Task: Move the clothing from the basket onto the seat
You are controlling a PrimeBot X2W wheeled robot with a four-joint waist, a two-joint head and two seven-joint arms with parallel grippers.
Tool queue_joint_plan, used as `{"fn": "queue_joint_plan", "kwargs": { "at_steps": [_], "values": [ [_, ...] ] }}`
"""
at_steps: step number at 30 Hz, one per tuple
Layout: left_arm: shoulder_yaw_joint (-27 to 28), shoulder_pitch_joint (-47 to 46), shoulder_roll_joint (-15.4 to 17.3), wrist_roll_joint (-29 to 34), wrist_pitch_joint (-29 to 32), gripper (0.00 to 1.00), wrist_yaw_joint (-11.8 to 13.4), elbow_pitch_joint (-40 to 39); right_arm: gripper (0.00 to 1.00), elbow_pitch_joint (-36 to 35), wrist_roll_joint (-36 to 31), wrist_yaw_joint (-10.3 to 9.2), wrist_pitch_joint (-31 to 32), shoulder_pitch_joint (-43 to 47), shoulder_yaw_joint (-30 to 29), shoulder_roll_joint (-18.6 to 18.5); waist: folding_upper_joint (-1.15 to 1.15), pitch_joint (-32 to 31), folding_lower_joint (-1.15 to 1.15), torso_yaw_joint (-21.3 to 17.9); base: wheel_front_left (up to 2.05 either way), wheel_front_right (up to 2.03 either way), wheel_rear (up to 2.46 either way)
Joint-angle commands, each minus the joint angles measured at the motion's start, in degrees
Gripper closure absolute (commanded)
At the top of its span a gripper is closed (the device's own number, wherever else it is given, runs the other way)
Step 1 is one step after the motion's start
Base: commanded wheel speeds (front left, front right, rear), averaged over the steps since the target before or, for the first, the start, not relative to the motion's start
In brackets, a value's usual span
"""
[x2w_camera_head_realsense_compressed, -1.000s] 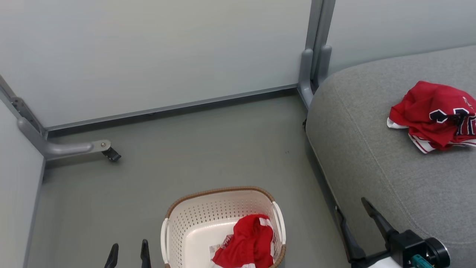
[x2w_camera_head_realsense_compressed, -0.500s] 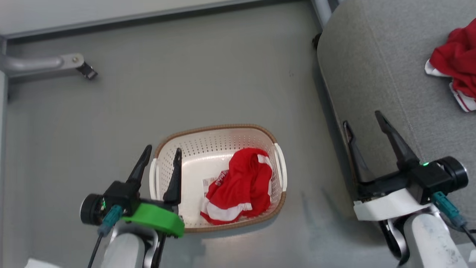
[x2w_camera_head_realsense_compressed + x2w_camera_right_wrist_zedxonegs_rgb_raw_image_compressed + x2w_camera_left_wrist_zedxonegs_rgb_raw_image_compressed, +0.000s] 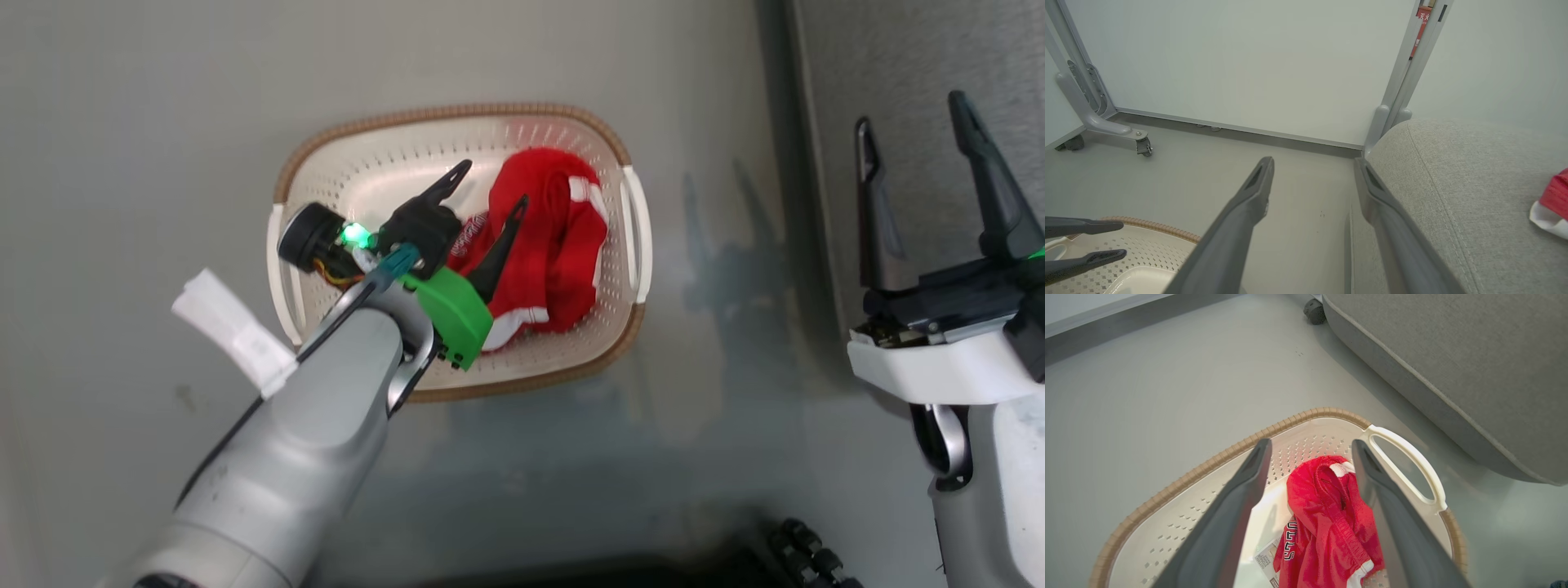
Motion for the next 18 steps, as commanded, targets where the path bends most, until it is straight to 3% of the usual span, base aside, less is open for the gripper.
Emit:
{"fn": "queue_joint_plan", "kwargs": {
  "at_steps": [1, 10, 18],
  "values": [
    [-1.9, -3.1, 0.1, -1.5, 0.1, 0.0, -0.1, 1.9, 0.0, -0.7, -0.2, -0.08, 0.0, -1.6, -0.2, -0.2, 0.0, 13.1, -0.01, 0.7, 0.0, 0.0, 0.0],
    [-19.0, -14.8, -0.1, -12.6, 4.9, 0.0, -0.1, 12.7, 0.0, -3.3, -0.2, -0.08, 0.0, -4.2, 0.0, 0.7, 0.0, 20.6, -0.01, -0.1, 0.0, 0.0, 0.0],
    [-27.2, -18.8, 1.2, -18.9, 9.2, 0.0, -0.1, 18.9, 0.0, -3.7, 0.7, -0.08, 0.0, -2.7, 0.9, 1.4, 0.0, 21.9, -0.01, -1.9, 0.0, 0.0, 0.0]
  ]
}}
